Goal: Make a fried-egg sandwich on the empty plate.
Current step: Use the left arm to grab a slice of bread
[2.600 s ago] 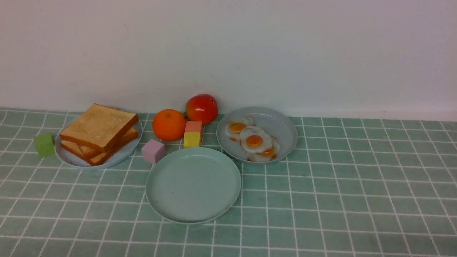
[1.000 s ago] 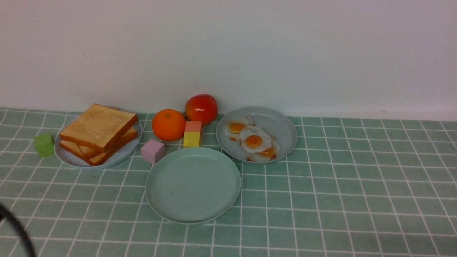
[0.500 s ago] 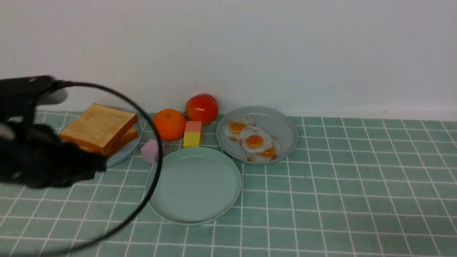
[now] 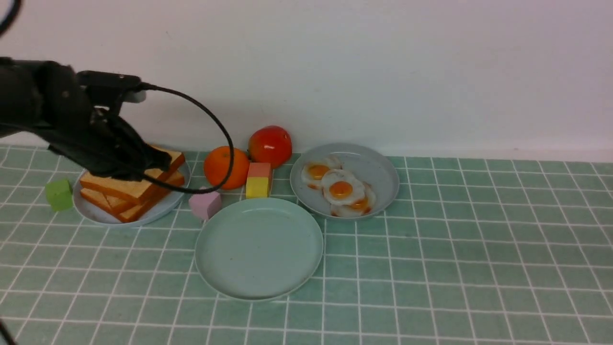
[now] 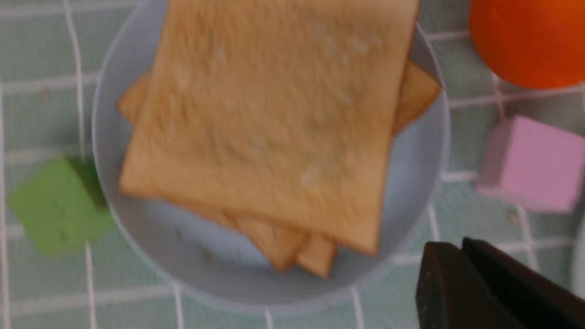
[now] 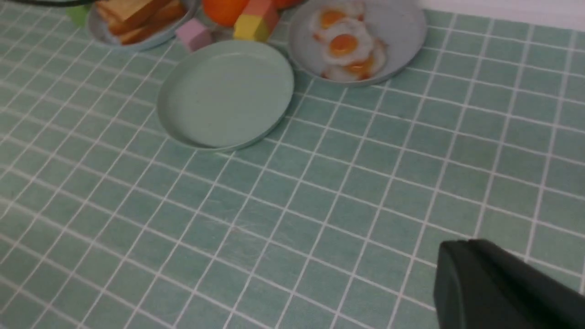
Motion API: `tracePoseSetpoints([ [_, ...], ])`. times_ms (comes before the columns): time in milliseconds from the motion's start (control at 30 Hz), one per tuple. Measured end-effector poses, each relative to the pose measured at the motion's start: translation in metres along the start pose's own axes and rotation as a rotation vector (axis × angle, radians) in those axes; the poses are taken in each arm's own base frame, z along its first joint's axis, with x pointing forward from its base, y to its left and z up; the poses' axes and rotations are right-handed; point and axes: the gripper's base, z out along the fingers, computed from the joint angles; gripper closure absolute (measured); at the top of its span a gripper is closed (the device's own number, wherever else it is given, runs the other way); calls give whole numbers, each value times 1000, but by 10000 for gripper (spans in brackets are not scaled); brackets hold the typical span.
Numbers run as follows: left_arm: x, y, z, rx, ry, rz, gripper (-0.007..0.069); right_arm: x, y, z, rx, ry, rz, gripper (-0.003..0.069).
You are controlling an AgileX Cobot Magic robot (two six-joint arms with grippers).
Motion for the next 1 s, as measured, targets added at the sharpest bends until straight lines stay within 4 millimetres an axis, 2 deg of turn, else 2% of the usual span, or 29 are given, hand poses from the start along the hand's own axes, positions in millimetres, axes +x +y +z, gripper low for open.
tracePoseSetpoints([
  [33, -2, 1, 11, -11, -5, 31, 480, -1, 0, 2, -9, 9, -16, 659],
  [67, -2, 1, 11, -13, -5, 35, 471, -1, 0, 3, -9, 12, -18, 659],
  [100, -2, 2, 25, -24, -14, 64, 400, -1, 0, 4, -17, 16, -24, 659],
  [200, 2, 2, 47, -32, -18, 88, 279, -2, 1, 4, -29, 13, -22, 659],
  [300, 7, 2, 61, -38, -8, 111, 216, -2, 3, 4, -43, 14, -14, 658],
  [400, 7, 3, 68, -49, -13, 140, 202, -1, 5, 3, -70, 21, 1, 657],
  [467, 7, 4, 69, -54, -17, 156, 220, -1, 7, 3, -92, 25, 12, 657],
  [533, 7, 4, 71, -58, -14, 169, 284, 0, 9, 3, -112, 32, 21, 657],
  [600, 7, 5, 70, -63, -12, 179, 396, 0, 11, 2, -131, 33, 32, 656],
  [633, 7, 5, 70, -63, -12, 179, 407, 0, 11, 2, -132, 32, 32, 656],
  [667, 6, 5, 67, -64, -10, 179, 504, 1, 12, 2, -140, 37, 34, 655],
  [700, 6, 5, 67, -64, -10, 179, 504, 1, 12, 2, -140, 38, 34, 655],
  [733, 4, 5, 62, -66, -9, 180, 568, 3, 13, 0, -148, 45, 32, 655],
  [800, 3, 5, 55, -66, -2, 175, 568, 4, 14, -3, -149, 40, 27, 654],
  [933, -5, 2, 18, -59, 4, 123, 568, 6, 16, -8, -152, 22, 14, 652],
  [1000, -8, -17, -19, -28, -6, 127, 568, 7, 18, -12, -152, 9, -14, 651],
])
